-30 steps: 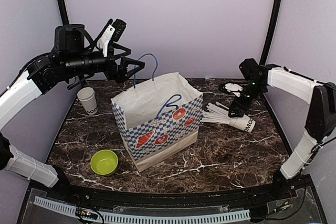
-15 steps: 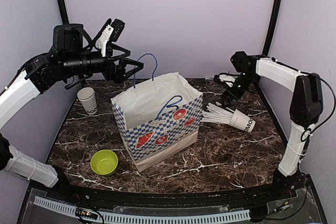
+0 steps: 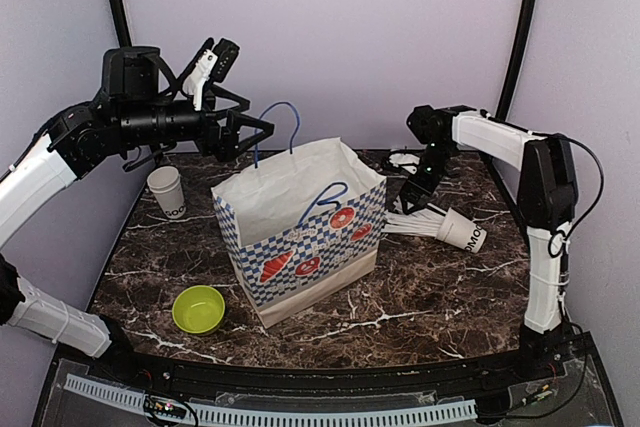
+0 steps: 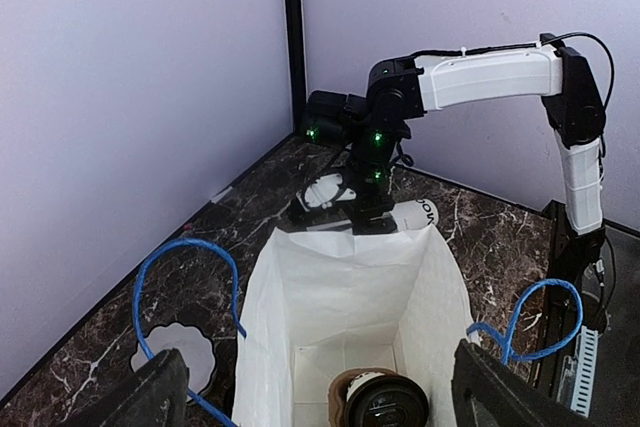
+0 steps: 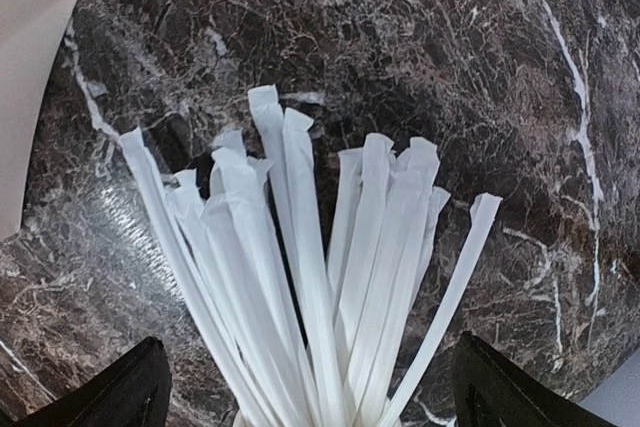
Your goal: Pack the takeout coffee
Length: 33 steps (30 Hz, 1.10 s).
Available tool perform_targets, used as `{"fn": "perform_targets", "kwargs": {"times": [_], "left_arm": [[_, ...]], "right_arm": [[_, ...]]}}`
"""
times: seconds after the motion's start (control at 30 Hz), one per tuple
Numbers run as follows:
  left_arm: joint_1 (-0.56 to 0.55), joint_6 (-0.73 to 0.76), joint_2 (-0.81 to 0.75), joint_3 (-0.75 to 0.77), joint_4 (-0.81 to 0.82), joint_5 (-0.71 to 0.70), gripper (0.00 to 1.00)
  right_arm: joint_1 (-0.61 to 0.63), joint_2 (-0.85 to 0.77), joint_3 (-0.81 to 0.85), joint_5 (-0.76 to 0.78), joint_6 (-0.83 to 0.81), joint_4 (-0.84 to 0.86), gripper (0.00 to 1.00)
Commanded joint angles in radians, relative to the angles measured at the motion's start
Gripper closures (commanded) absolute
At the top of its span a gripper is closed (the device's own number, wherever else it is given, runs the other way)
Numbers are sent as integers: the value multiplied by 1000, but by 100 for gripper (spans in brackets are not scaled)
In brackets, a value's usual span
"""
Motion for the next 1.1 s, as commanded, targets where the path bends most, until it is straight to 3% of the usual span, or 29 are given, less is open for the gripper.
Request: {"fn": "perform_targets", "kwargs": {"times": [0.0,0.27,0.33,0.43,0.6,0.73,1.07], "left_arm": [[3,1,-15,16,-20,13,6],[3,10,-13,13,-25,-9,6],[3,16,-11,13,-31,-11,6],[2,25,-11,14,-38,1,6],[2,16,-24,4,-37,43,9],[2,-5,-44,-27,-12,65,10],[1,3,-58,-56,-3,69,10]], "right_arm": [[7,66,104,30,-16,-71,1],[-5,-38,63,36,1,-41,5],[-8,-96,42,-15,-86,-75,8],[-15,-145,36,-163,-355,-272,11],[8,-152,20,-44,-541,-346,21],[35,-108,17,63,-568,-346,32],[55,-1,77,70,-531,-343,34]]}}
